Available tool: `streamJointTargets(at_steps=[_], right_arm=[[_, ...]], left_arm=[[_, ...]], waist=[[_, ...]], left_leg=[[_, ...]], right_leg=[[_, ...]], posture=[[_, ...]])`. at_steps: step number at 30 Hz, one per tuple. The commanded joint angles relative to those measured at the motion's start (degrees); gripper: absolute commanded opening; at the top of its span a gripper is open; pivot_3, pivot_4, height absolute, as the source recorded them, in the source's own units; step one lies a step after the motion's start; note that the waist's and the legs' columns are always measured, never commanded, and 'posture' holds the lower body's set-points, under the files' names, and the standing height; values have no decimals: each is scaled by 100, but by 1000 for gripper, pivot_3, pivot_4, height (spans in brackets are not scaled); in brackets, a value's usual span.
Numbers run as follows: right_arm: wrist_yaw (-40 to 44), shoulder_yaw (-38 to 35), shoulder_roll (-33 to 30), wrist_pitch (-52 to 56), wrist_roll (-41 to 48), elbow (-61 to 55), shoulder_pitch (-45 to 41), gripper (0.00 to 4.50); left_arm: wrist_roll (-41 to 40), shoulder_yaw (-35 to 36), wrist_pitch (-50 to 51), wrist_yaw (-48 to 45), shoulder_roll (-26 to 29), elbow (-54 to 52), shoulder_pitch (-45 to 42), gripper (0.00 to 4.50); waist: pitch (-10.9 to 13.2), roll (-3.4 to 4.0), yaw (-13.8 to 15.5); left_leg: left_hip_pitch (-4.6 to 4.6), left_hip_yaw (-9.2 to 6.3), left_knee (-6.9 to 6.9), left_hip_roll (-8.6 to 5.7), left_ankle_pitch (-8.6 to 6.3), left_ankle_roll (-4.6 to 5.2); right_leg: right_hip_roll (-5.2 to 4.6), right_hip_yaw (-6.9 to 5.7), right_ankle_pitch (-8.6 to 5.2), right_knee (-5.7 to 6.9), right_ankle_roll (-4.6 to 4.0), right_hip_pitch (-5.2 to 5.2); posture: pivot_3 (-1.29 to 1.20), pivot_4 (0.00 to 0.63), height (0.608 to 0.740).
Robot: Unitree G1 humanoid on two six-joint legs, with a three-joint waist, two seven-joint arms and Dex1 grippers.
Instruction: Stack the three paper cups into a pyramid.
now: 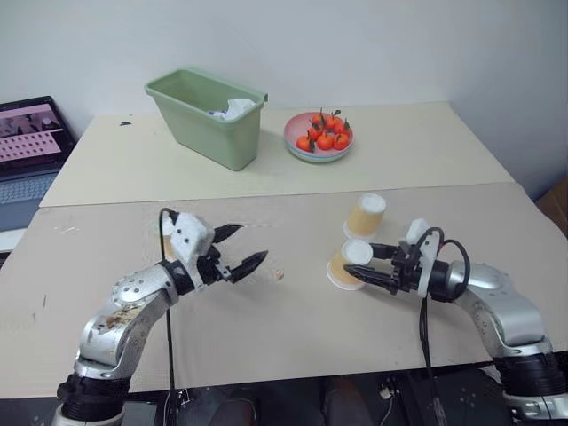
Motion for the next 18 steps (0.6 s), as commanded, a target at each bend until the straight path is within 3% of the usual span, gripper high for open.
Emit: streamJointTargets(at_steps=[1,7,10,18], right_arm=[[224,303,228,-199,-40,45,-564,2728],[549,952,936,-585,-430,1185,-1691,2728],[610,1219,1326,-1122,-871,2307,-2328,2728],[917,1325,2179,-2165,-1360,4447,-3478,2728]], left_arm=[[-565,674,279,848,-424,-584,99,4500],[-706,1032,410,1478,-700,-1010,519,4500],[-696,1096,262,1625,-826,-1237,973,4500],[-575,1159,-144,1911,-1175,-1631,1813,4500]], waist=[[0,0,-10],[0,-2,-40],[0,-2,-58],[0,-2,-79]], left_leg=[[0,0,0,0,0,0],[17,1,-1,1,2,-4],[19,2,-1,0,2,-5],[16,0,-5,0,1,-10]], right_leg=[[0,0,5,0,-8,0],[0,0,8,3,-12,6],[1,1,16,1,-24,6],[2,0,20,3,-33,-3]], posture=[[0,150,727],[0,150,727],[0,150,727],[0,150,727]])
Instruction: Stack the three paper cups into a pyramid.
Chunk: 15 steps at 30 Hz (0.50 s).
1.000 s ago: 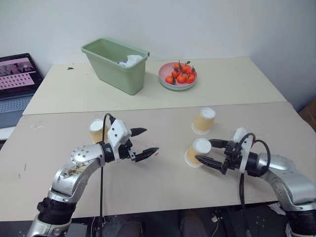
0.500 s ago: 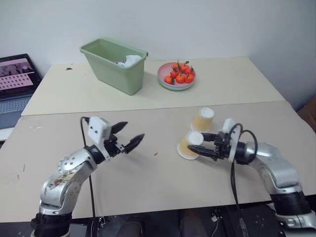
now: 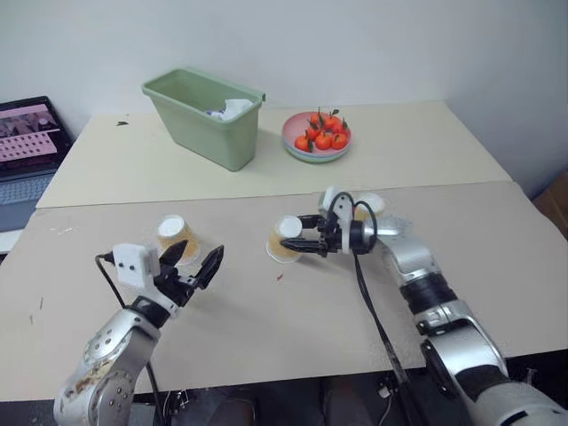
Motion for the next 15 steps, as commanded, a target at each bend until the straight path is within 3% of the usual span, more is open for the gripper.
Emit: streamJointTargets(at_steps=[1,4,9,15], right_arm=[[184,-31,236,-463,-123,509,-377,2728],[243,-87,367,-633,-187,827,-498,2728],[578,-144,341,-509,-129,869,-451,4416],[1235,-322,-99,853,532,-382,146,4416]], left_arm=[[92,-3,-279,84,-44,-413,102,4500],[170,-69,-354,94,-32,-379,102,4500],[200,-81,-374,90,13,-225,-99,4500],[153,-208,-334,-52,120,194,-625,4500]], waist=[[0,-1,-2],[0,0,-27],[0,1,-62],[0,2,-39]], left_leg=[[0,0,1,0,0,-1],[0,0,0,-1,-1,-2],[1,0,0,0,-1,-2],[-4,-2,0,-1,-1,-2]], right_leg=[[0,0,0,0,0,0],[0,0,0,1,0,0],[0,0,0,2,0,-1],[0,0,0,3,0,-4]], posture=[[0,150,727],[0,150,727],[0,150,727],[0,150,727]])
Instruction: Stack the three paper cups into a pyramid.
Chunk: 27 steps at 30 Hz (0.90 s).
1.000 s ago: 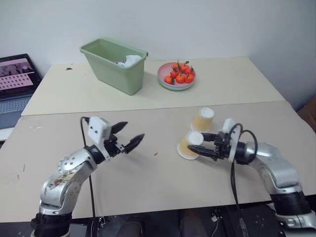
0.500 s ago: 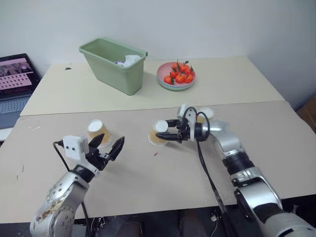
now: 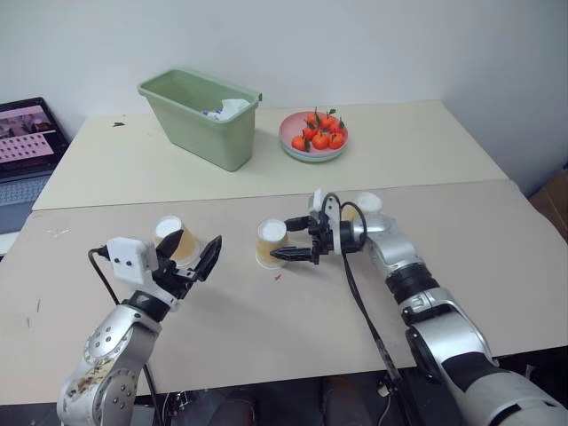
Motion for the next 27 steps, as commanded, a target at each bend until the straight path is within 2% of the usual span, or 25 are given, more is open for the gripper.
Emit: streamJointTargets(at_steps=[1,7,14,23,27], right_arm=[[411,-229,-289,777,522,-1011,319,4416],[25,-707,-837,1448,777,-2015,1036,4416],[-820,-1611,-1634,1619,876,-3330,2169,4416],[-1508,-2344,-2427,1406,729,-3615,2935,4416],[-1711,-2276,-2440,1243,618,-3442,2782,4416]], left_arm=[[-34,-64,-56,-96,65,150,-309,4500],[-115,-209,23,-254,127,444,-605,4500],[-232,-275,67,-435,213,613,-774,4500],[-781,-258,358,-794,408,420,-876,4500],[-1270,-613,941,-1331,973,156,-1291,4500]], waist=[[0,0,33],[-2,0,16],[-2,-1,58],[-2,-1,124],[-2,-1,135]], left_leg=[[-7,-5,2,-2,0,0],[-62,-5,5,-2,5,-11],[-69,-4,5,-2,5,-11],[-64,4,6,0,6,-10],[-64,6,14,-1,6,-10]], right_leg=[[0,-1,-1,1,0,0],[0,-1,5,6,-6,-67],[0,-1,6,3,-5,-68],[0,0,6,3,-4,-60],[0,1,6,3,-4,-56]], posture=[[0,150,727],[0,150,727],[0,150,727],[0,150,727],[0,150,727]])
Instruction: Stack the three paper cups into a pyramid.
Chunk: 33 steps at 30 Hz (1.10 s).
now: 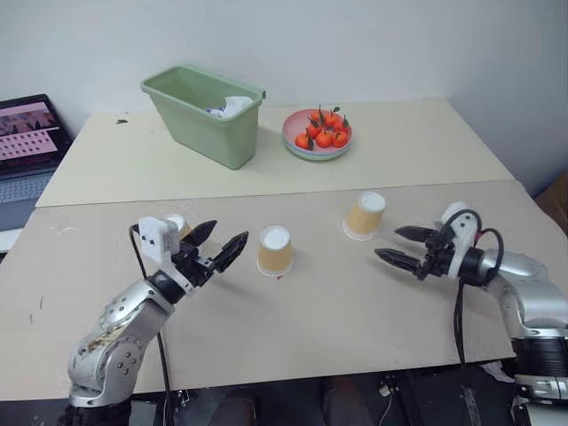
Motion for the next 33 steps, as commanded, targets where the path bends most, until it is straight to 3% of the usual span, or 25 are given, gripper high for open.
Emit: streamJointTargets(at_steps=[1,5,10,19,33], right_arm=[[-165,-57,-30,-298,-84,5,-234,4416],[-334,62,33,-646,-304,193,-447,4416],[-616,189,206,-985,-525,319,-738,4416],[-695,246,454,-1306,-574,1264,-1402,4416],[-338,357,957,-1519,-490,2480,-2221,4416]], left_arm=[[-428,-317,382,-600,511,-497,-382,4500],[-465,-473,499,-1029,922,-381,-687,4500],[-337,-713,405,-1441,1038,-10,-982,4500],[-56,-1037,268,-1774,944,180,-1162,4500],[176,-942,146,-1722,803,178,-1177,4500]], waist=[[0,0,-3],[0,1,-32],[0,1,-39],[0,1,-20],[0,1,-89]], left_leg=[[0,0,3,0,0,0],[4,4,4,0,0,0],[4,4,5,0,2,-2],[1,4,4,0,2,-2],[2,4,4,1,2,-3]], right_leg=[[0,0,0,0,0,1],[0,3,1,1,1,5],[0,3,3,0,0,4],[0,3,3,-3,-1,2],[0,3,4,-1,-2,1]], posture=[[0,150,727],[0,150,727],[0,150,727],[0,150,727],[0,150,727]])
